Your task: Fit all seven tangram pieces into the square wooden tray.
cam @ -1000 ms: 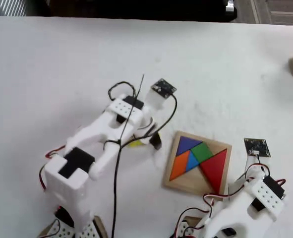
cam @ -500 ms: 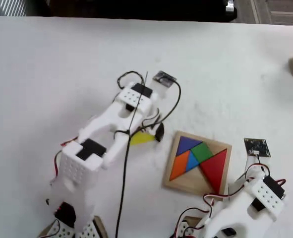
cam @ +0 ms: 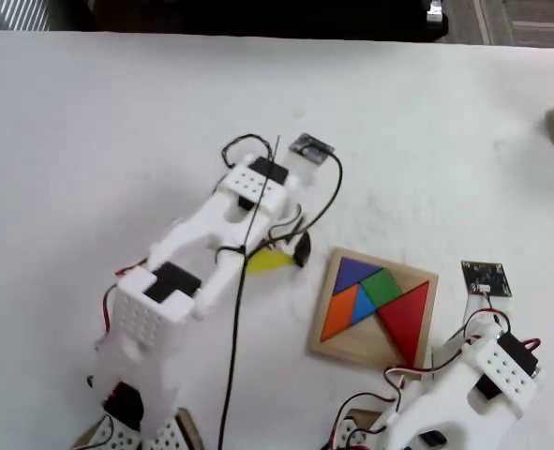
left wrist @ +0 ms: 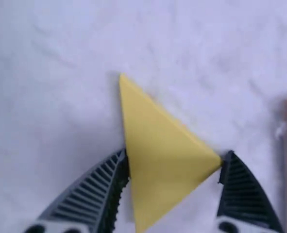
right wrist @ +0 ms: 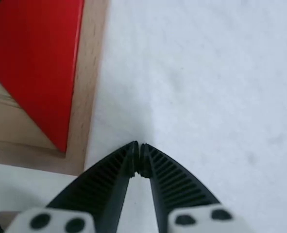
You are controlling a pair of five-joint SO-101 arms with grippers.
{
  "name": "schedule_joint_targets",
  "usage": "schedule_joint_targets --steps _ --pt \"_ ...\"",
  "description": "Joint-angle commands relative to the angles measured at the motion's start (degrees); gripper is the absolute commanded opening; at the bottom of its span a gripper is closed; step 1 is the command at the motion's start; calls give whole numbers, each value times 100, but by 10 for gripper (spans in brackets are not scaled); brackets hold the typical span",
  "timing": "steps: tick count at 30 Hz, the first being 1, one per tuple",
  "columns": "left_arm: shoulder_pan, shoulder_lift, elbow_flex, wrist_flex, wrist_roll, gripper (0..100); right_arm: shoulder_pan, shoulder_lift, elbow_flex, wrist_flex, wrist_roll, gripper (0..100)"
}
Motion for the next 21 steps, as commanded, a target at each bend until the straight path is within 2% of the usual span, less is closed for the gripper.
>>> schedule_joint_targets --steps 1,12,21 --pt "40 40 -273 9 53 255 -48 -127 -26 -57 44 18" --pt "48 -198 -255 62 70 255 -66 -127 -26 -57 44 18" --pt "48 -971 457 -273 53 256 -57 -127 -26 -57 44 18"
